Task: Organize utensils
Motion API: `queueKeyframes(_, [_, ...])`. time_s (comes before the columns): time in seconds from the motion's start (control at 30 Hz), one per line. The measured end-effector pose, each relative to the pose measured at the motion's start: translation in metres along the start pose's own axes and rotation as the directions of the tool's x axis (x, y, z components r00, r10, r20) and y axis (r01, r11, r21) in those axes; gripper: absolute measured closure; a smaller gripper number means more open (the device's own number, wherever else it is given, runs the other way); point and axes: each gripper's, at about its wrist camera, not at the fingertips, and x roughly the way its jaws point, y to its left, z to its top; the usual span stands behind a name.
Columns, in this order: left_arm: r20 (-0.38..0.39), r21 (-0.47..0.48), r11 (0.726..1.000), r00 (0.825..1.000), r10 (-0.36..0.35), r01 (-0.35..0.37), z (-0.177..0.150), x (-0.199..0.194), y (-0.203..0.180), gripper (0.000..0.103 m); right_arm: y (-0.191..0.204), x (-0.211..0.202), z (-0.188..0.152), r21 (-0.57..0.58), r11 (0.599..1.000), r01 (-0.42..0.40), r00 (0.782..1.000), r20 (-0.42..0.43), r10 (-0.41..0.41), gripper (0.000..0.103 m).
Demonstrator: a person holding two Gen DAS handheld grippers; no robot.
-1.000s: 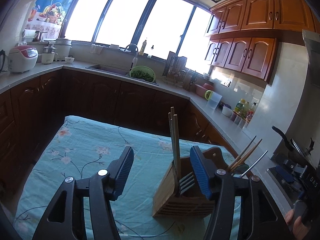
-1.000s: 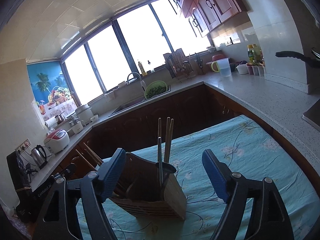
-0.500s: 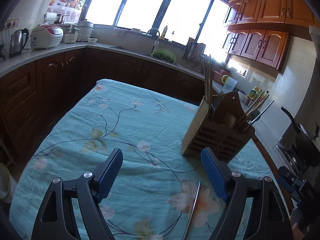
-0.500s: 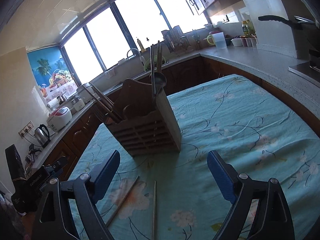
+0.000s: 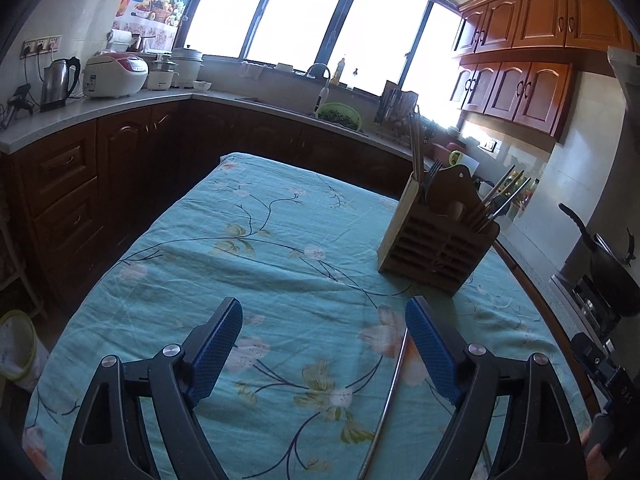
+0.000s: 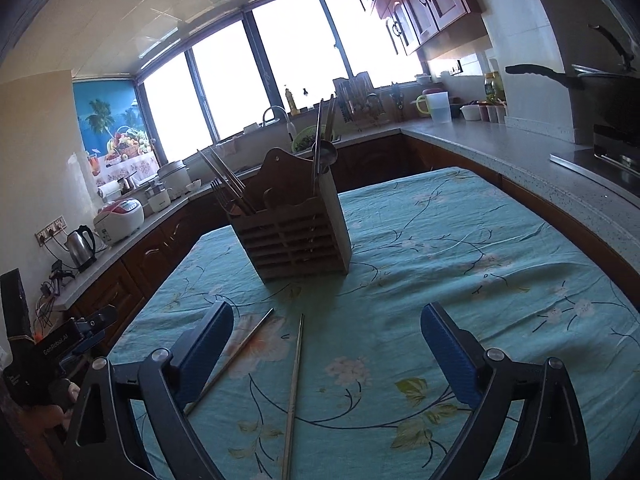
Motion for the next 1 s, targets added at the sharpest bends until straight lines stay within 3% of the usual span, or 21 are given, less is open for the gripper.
queueKeyframes(0.23, [0.048, 0.075, 0.997, 0.999, -0.014, 0.011, -0.008, -0.036, -0.009, 0.016, 0.006, -0.025, 0.0, -0.049, 0.999, 0.007, 0.999, 0.049, -0.005, 0.004])
queueKeyframes(0.37, [0.145, 0.131, 0.991, 0.989, -0.004, -0.016, -0.019, -0.064, -0.016, 0.001, 0.011, -0.055, 0.003, -0.085, 0.996, -0.009, 0.985, 0.172, 0.023, 0.0])
queueKeyframes(0.5, [0.208, 0.166, 0.985, 0.978, 0.015, -0.05, -0.043, -0.081, -0.021, 0.001, 0.012, -0.069, -0.009, -0.107, 0.994, 0.034, 0.966, 0.257, -0.005, 0.0])
queueKeyframes(0.7, [0.232, 0.2, 0.976, 0.972, 0.043, -0.091, -0.073, -0.092, -0.025, 0.001, 0.01, -0.072, -0.029, -0.128, 0.991, 0.044, 0.967, 0.256, -0.01, 0.0])
queueKeyframes(1.0, [0.251, 0.214, 0.965, 0.963, 0.097, -0.153, -0.084, -0.092, -0.023, 0.001, 0.014, -0.075, -0.043, -0.171, 0.983, 0.063, 0.968, 0.25, -0.018, 0.0])
